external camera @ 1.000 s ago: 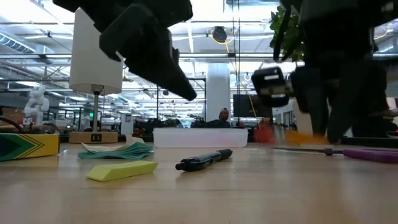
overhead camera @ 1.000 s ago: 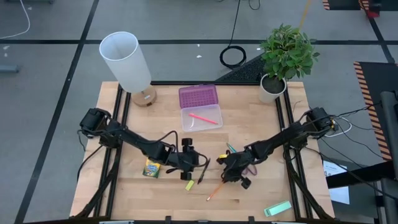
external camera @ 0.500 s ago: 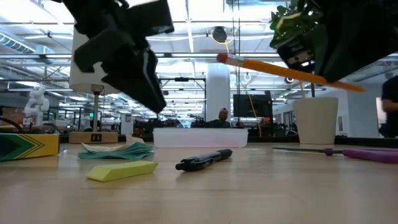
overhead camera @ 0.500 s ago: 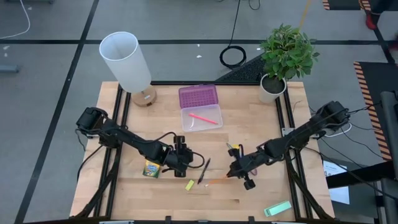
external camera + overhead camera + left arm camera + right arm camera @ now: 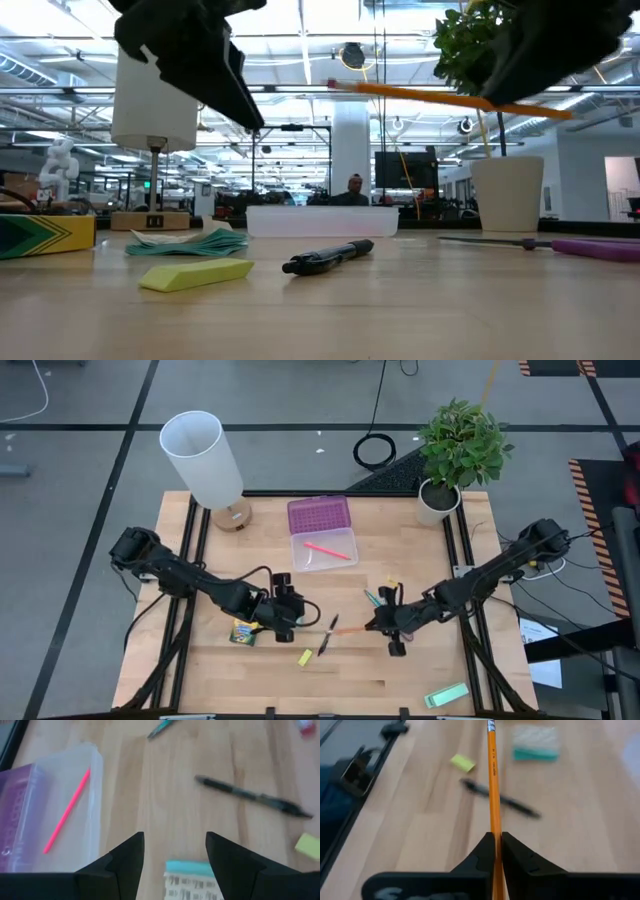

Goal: Pack school essentials
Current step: Put the orange pencil into the purple supply box

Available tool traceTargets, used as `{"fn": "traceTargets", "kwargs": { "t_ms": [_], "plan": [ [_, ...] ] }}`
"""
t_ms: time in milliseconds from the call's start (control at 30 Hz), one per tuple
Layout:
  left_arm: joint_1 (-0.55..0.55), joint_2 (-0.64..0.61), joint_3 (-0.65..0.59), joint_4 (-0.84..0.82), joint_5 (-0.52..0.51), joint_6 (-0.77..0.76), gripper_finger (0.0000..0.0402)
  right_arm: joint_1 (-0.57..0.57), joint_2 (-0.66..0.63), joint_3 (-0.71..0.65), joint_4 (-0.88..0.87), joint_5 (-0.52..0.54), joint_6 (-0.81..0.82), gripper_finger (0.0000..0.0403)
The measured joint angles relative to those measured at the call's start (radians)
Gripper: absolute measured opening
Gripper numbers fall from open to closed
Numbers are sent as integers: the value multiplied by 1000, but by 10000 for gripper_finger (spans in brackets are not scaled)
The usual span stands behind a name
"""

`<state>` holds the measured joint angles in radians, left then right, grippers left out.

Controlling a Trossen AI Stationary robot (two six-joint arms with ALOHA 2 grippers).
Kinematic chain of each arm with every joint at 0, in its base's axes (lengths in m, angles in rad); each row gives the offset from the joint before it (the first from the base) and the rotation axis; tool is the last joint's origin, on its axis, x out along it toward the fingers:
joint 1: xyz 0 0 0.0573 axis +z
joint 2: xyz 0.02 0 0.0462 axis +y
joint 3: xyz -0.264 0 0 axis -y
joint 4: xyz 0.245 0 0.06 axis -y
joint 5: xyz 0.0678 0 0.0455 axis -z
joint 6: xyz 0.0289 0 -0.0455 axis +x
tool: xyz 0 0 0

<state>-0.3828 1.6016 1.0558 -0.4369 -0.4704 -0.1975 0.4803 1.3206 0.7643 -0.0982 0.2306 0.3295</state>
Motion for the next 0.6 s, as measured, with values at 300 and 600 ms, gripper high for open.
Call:
{"fn": "traceTargets", "kwargs": {
  "t_ms": [300, 600],
  "plan": [
    [-1, -2, -46, -7, -22, -34, 216, -92, -109, 0, -37, 9, 3, 13],
    [10, -2, -137, 154, -30, -37, 216, -262, -183, 6, -84, 5, -33, 13]
  ]
}}
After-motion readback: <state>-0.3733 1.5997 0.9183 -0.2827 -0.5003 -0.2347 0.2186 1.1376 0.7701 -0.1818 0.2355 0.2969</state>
